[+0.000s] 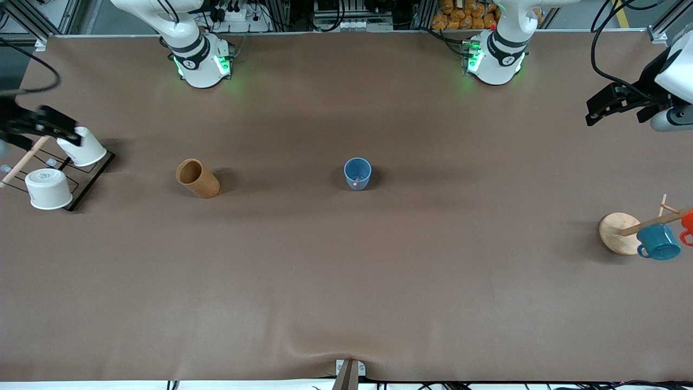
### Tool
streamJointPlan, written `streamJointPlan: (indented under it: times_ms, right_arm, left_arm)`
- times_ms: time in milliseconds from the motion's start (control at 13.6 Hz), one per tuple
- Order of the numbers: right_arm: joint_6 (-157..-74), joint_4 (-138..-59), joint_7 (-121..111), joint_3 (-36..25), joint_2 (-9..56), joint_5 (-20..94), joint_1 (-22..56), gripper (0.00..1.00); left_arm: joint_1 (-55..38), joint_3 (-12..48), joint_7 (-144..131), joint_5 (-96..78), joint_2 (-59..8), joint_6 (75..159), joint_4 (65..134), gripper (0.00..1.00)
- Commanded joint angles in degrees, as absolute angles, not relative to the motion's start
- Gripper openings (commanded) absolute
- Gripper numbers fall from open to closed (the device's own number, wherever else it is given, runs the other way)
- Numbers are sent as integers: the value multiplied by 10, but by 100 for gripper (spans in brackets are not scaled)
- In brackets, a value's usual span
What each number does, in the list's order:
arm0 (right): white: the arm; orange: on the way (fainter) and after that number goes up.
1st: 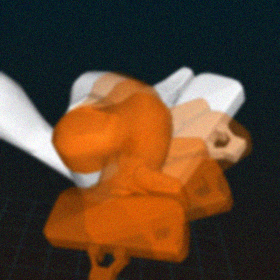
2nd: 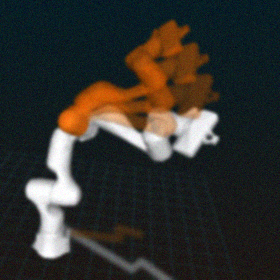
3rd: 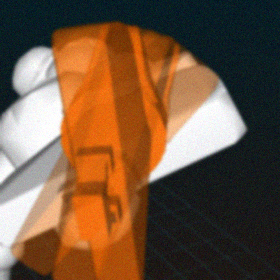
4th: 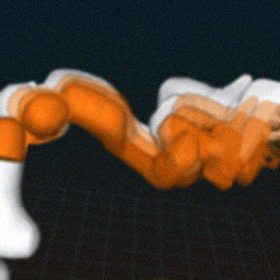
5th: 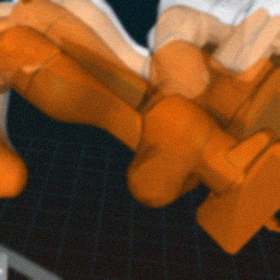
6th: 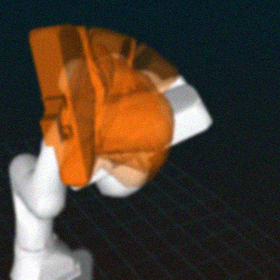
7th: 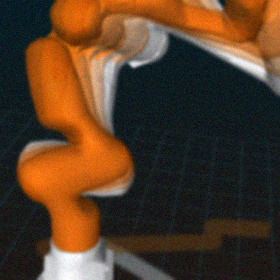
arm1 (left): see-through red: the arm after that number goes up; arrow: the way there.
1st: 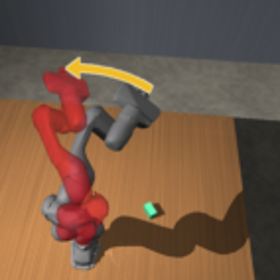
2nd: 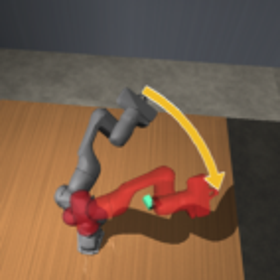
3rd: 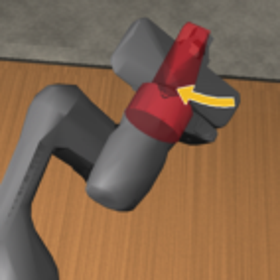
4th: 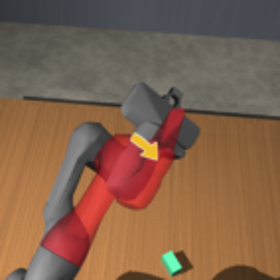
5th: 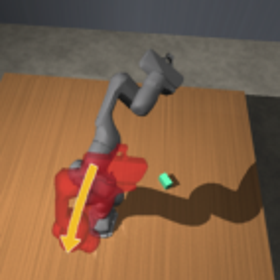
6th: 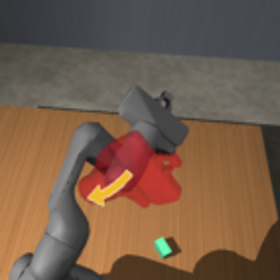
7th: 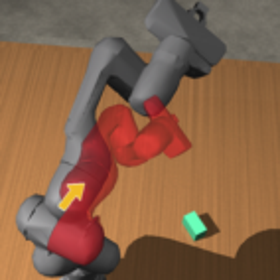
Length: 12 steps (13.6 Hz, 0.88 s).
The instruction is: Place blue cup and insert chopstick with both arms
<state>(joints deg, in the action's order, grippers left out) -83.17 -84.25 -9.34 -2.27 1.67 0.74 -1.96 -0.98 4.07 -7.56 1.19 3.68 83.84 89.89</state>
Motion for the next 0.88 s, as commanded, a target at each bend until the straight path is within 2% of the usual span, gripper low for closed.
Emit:
streamJointPlan:
  times_ms: [0, 368, 810]
  right_arm:
    - [-823, -853, -130, -19, -1, 4, -50, 100]
    - [-777, -834, -47, -18, -2, 7, -50, 100]
    - [-782, -824, -8, -12, -10, 11, -47, 100]
  left_arm:
    - [-20, 41, -82, 27, 32, 840, 884, 100]
    - [-12, 43, -80, 22, 24, 839, 876, 100]
    - [-11, 40, -80, 19, 24, 837, 876, 100]
